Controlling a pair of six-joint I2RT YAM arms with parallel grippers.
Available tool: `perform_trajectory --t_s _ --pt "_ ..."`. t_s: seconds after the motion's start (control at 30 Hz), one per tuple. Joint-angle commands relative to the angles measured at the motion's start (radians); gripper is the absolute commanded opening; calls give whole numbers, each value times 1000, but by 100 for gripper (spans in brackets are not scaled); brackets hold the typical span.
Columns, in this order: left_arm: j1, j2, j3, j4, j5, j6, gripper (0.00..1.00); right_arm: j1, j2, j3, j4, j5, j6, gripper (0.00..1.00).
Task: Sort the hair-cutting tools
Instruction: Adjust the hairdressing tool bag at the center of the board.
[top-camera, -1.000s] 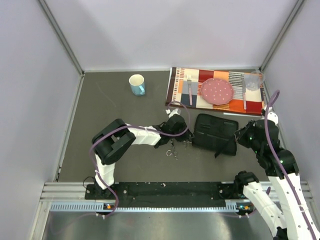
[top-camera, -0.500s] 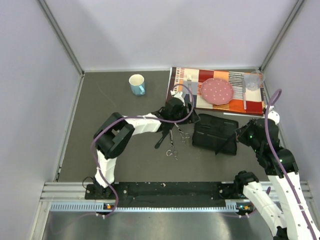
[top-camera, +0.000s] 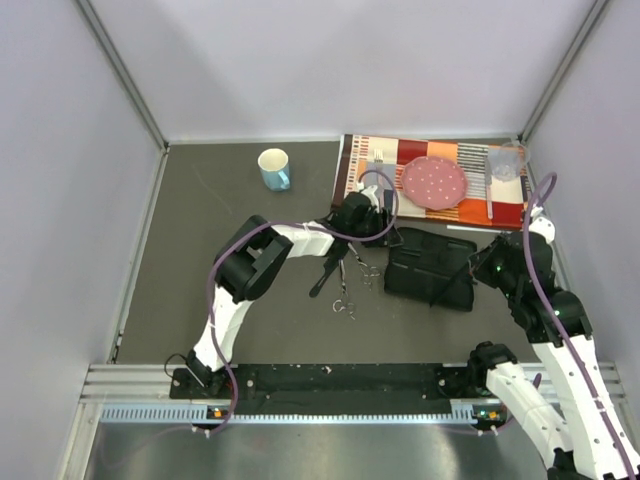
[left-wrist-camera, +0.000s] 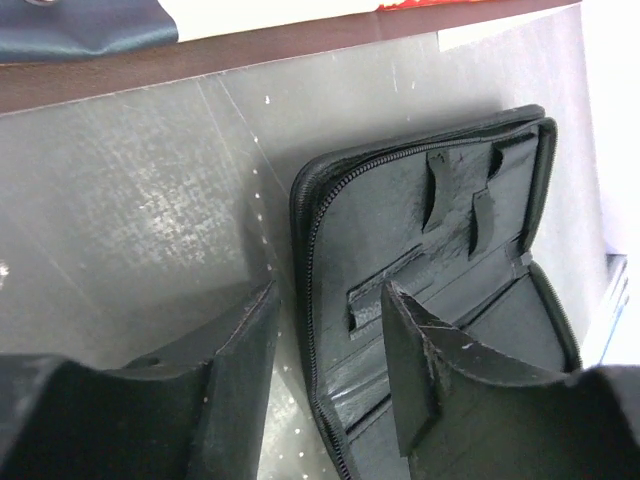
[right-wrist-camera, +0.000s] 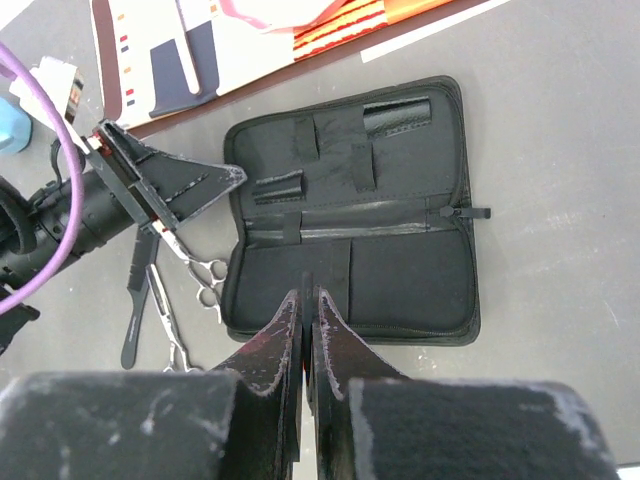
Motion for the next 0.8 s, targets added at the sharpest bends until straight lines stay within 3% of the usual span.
perform_trajectory --t_s 0.0,0.13,0.23,0.4,0.67,0.77 --pt "-4 39 18 44 58 8 39 -1 8 -4 56 -1 -7 0" --pt "7 38 6 55 34 -4 12 -1 19 -4 62 5 -7 0" --pt "25 10 -32 86 -15 -13 0 -1 31 -9 74 8 -8 0" --pt "82 -53 -101 151 -69 -10 0 -1 62 -36 140 -14 -1 0" --pt "157 -59 -103 162 -32 -1 0 -1 140 -41 249 -61 12 0" --pt "157 -60 -104 161 -14 10 13 -1 162 -32 278 -69 15 0"
